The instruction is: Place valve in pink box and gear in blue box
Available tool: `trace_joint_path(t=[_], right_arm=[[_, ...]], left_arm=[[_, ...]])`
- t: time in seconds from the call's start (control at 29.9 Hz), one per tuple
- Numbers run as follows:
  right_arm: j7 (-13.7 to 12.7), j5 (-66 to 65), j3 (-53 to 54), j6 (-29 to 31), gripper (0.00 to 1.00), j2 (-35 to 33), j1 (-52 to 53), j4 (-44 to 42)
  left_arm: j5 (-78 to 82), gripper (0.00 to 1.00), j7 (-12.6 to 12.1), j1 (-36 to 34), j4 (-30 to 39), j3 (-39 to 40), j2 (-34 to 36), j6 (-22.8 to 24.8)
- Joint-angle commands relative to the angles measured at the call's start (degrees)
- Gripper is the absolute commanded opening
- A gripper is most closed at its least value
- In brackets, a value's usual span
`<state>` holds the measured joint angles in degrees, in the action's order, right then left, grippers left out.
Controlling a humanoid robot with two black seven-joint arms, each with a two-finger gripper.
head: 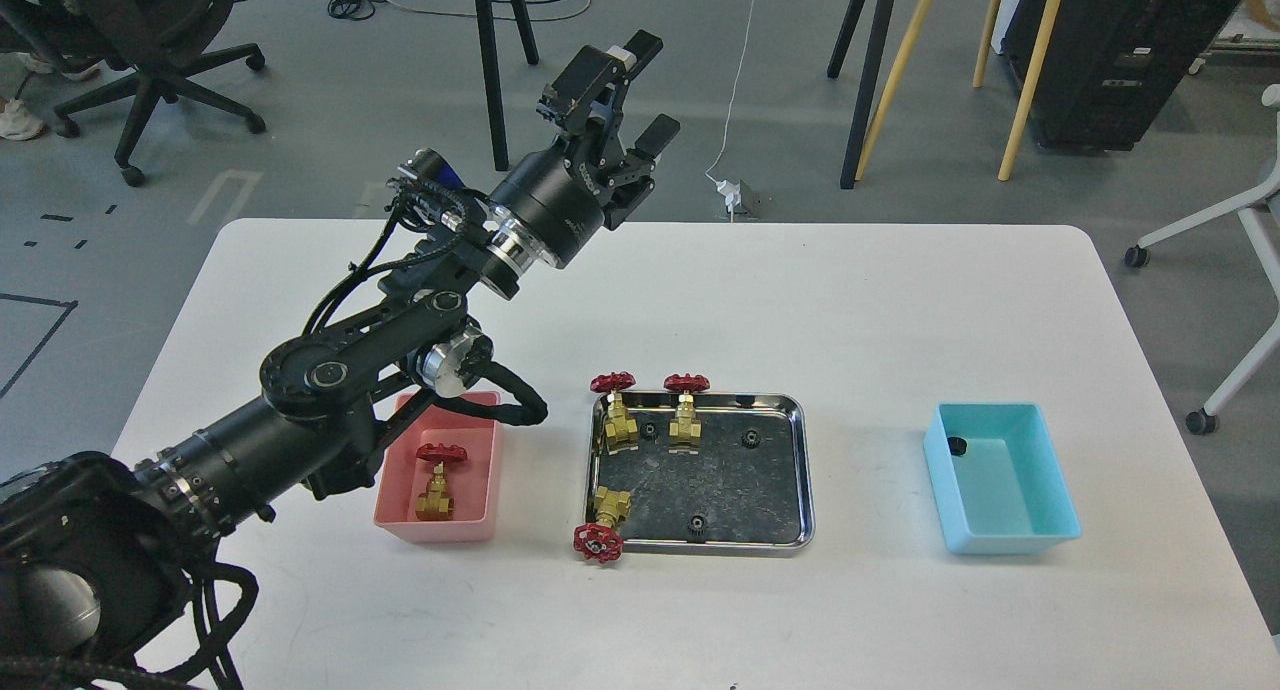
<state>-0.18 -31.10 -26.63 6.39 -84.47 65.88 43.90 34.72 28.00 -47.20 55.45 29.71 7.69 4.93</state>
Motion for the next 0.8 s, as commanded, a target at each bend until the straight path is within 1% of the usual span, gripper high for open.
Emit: trace_joint_path(t=[0.0,0.1,0.2,0.3,0.4,0.47,0.53,0.67,0.73,0.77], right_arm=[[0.7,10.33,7.88,4.32,0.98,0.71,0.03,5.57],[0.79,15.35,15.09,9.07,0.98,2.82,0.03,8.73],[0.88,25.78,18.79,12.32,0.98,7.11,0.03,10.32],[1.23,34.5,20.47,15.57,0.98,13.79,0.03,9.98],[1.76,39.52,23.19,19.09,0.98,19.95,-0.05,10.06],[3.42,43.91,25.47,21.61,0.98,23.2,-0.14,10.24],[5.09,49.96,26.8,21.61,0.98,26.36,-0.4,10.15],[5.71,60.96,27.06,21.61,0.98,32.78,-0.93,9.89],[6.85,62.21,27.85,21.61,0.98,35.42,-1.9,9.8],[8.16,62.21,28.64,21.61,0.98,36.56,-2.77,9.8]], left_arm=[[-0.18,0.96,0.0,0.09,0.01,0.17,0.05,0.08],[-0.18,0.96,0.0,0.35,0.01,1.57,0.92,1.39],[-0.36,0.96,0.0,0.87,0.01,3.59,2.94,5.25],[-3.07,0.96,0.0,1.23,0.01,4.13,6.1,10.43],[-7.9,0.97,0.0,2.46,-0.43,4.22,9.01,17.19],[-11.33,0.98,0.0,3.42,-0.7,4.3,10.76,22.37],[-14.32,0.99,0.0,4.82,-1.22,4.39,12.17,23.07],[-18.46,0.99,0.0,7.72,-1.75,7.72,12.88,23.07],[-18.82,0.99,0.0,9.04,-1.75,10.53,12.88,23.07],[-18.82,0.99,0.0,9.4,-1.75,11.76,12.79,23.07]])
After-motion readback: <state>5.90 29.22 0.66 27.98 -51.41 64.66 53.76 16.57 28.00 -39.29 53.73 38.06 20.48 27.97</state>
